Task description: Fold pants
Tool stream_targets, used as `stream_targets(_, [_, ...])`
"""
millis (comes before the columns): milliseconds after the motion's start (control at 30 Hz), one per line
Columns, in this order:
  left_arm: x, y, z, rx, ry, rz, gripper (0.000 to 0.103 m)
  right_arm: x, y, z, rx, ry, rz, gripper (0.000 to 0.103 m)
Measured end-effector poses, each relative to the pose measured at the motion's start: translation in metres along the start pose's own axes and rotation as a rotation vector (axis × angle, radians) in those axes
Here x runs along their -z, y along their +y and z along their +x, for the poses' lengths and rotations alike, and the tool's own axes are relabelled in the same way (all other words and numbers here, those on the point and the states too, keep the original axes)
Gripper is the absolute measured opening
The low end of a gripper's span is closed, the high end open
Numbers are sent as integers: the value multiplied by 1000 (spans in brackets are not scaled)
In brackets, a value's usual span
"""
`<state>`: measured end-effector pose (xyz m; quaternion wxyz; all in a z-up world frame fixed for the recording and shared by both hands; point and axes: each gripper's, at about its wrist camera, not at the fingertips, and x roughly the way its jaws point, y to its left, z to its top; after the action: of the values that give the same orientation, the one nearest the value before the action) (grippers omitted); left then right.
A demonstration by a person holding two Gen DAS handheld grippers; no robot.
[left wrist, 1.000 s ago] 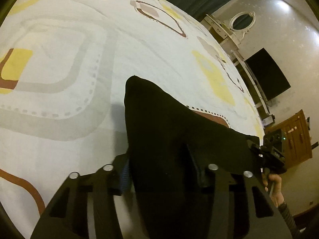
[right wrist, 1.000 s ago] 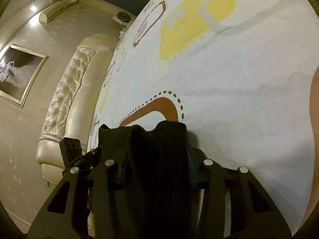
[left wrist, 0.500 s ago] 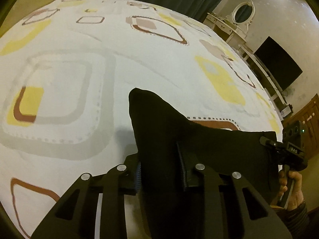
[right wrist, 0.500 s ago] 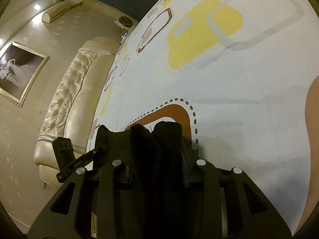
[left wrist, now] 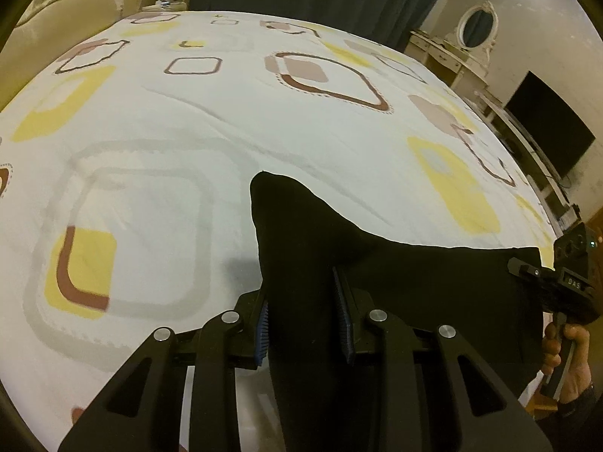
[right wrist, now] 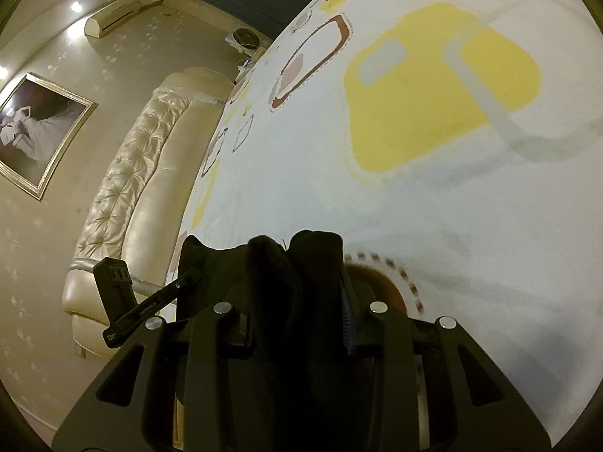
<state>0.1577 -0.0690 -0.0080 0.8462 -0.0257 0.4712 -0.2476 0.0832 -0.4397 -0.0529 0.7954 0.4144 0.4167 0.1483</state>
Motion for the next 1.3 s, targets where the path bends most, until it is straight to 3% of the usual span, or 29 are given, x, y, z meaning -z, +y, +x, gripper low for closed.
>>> stream_targets(500, [-31, 23, 32, -120, 8, -7, 30, -31, -15, 41, 0, 22, 40, 32])
stream_targets(1300, [-25, 28, 38, -126, 9, 10, 31, -28, -36, 47, -44, 16, 87, 34])
